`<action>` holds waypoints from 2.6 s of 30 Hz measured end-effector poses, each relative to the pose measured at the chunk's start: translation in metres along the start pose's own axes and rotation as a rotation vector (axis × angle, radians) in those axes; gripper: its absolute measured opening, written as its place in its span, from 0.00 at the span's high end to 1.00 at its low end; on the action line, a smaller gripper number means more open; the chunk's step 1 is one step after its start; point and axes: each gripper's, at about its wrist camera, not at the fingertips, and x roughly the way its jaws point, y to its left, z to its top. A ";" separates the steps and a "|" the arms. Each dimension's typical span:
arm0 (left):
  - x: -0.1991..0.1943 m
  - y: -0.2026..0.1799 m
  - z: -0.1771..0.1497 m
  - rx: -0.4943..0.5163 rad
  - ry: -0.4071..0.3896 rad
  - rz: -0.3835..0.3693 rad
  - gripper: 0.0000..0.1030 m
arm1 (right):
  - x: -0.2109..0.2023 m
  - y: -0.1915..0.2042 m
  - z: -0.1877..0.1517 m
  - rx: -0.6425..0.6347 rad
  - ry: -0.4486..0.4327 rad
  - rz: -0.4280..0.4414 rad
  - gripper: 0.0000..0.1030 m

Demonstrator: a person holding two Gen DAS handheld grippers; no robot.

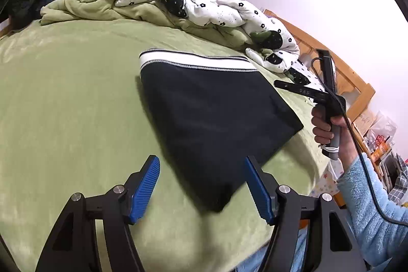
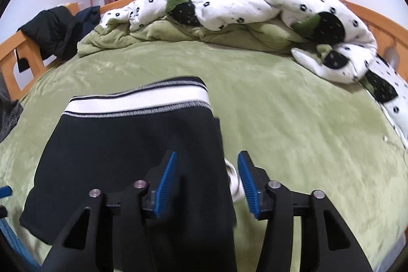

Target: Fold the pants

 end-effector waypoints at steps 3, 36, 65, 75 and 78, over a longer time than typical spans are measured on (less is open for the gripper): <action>0.031 0.004 0.018 -0.013 0.024 0.045 0.36 | 0.021 0.004 0.011 -0.046 0.040 -0.033 0.47; 0.114 0.057 0.081 -0.328 0.116 -0.159 0.78 | 0.026 0.010 0.017 0.149 0.162 0.288 0.78; -0.001 0.225 0.047 -0.253 0.066 0.322 0.48 | 0.065 0.215 0.002 0.104 0.160 0.297 0.38; -0.006 0.202 0.108 -0.158 -0.103 0.335 0.42 | 0.034 0.264 0.052 -0.131 -0.049 0.283 0.44; 0.016 0.204 0.108 -0.158 -0.067 0.323 0.42 | 0.058 0.271 0.051 -0.147 -0.053 0.320 0.44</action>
